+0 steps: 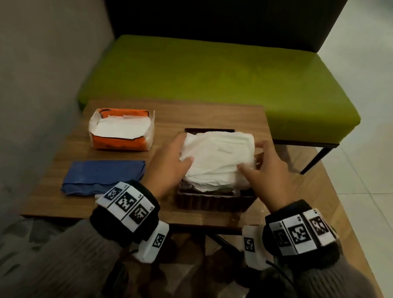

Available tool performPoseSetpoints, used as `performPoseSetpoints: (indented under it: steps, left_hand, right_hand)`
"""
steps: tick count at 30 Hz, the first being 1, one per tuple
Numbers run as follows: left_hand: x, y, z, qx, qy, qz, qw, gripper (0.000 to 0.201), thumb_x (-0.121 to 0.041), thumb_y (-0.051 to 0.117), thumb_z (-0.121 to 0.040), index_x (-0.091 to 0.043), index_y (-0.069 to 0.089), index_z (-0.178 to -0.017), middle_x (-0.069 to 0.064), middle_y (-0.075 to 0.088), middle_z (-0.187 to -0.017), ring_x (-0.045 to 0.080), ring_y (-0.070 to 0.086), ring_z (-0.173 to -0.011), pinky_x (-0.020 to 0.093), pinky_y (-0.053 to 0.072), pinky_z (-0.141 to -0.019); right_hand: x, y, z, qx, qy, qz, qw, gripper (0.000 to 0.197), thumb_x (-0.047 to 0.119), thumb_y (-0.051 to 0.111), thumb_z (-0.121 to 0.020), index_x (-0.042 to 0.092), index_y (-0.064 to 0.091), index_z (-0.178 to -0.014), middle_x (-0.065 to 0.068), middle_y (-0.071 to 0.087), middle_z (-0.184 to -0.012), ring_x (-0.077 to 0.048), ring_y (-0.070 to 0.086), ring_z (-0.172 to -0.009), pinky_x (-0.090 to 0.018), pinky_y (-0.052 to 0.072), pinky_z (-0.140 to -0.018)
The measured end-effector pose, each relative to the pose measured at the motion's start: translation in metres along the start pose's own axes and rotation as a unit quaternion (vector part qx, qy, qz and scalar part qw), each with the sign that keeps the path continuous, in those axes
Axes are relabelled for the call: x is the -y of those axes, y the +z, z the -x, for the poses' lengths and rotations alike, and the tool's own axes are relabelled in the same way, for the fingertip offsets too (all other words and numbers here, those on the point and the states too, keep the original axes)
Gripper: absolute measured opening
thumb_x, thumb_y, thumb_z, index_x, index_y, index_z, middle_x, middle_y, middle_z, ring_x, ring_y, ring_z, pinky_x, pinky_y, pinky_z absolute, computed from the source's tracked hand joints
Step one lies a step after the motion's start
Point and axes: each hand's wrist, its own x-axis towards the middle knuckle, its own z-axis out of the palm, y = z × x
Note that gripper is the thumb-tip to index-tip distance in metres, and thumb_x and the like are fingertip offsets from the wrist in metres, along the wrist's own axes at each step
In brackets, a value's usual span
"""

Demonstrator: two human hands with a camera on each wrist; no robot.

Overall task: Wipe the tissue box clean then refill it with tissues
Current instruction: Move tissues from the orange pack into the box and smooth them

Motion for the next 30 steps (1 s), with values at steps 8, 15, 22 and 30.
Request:
performPoseSetpoints:
  steps: [8,15,22,30]
  left_hand:
    - [-0.002,0.011,0.001,0.116,0.023,-0.294,0.948,0.042,-0.031,0.047,-0.092,-0.023,0.040,-0.133,0.004,0.057,-0.120,0.029,0.036,-0.119,0.044,0.032,-0.095]
    - [0.001,0.011,0.006,0.083,0.074,-0.348,0.931,0.047,-0.035,0.054,-0.089,-0.022,0.043,-0.133,0.002,0.042,-0.123,0.023,0.040,-0.114,0.038,0.035,-0.094]
    - [0.005,0.015,0.021,0.188,0.111,-0.407,0.887,0.040,-0.046,0.030,-0.096,-0.028,0.062,-0.111,-0.011,0.057,-0.119,0.014,0.029,-0.129,0.053,0.020,-0.102]
    - [0.007,-0.011,0.009,0.111,0.107,-0.237,0.959,0.037,-0.038,0.032,-0.094,-0.027,0.064,-0.109,-0.010,0.061,-0.117,0.012,0.039,-0.125,0.043,0.023,-0.103]
  right_hand:
    - [0.001,0.006,0.011,0.068,-0.036,0.339,0.938,0.042,0.032,0.055,-0.086,0.018,0.046,-0.125,-0.006,0.065,-0.112,-0.031,0.045,-0.117,-0.047,0.032,-0.097]
    - [0.013,0.012,0.017,0.087,-0.014,0.402,0.911,0.056,0.021,0.055,-0.085,0.010,0.035,-0.136,-0.015,0.045,-0.127,-0.035,0.041,-0.118,-0.045,0.037,-0.093]
    - [0.013,0.030,0.023,0.208,-0.081,0.354,0.908,0.062,0.061,0.029,-0.093,0.016,0.056,-0.125,-0.008,0.056,-0.127,-0.024,0.048,-0.123,-0.047,0.015,-0.117]
    - [0.011,0.038,0.027,0.233,-0.066,0.343,0.908,0.064,0.063,0.015,-0.093,0.022,0.057,-0.119,-0.005,0.056,-0.126,-0.022,0.048,-0.124,-0.052,-0.003,-0.117]
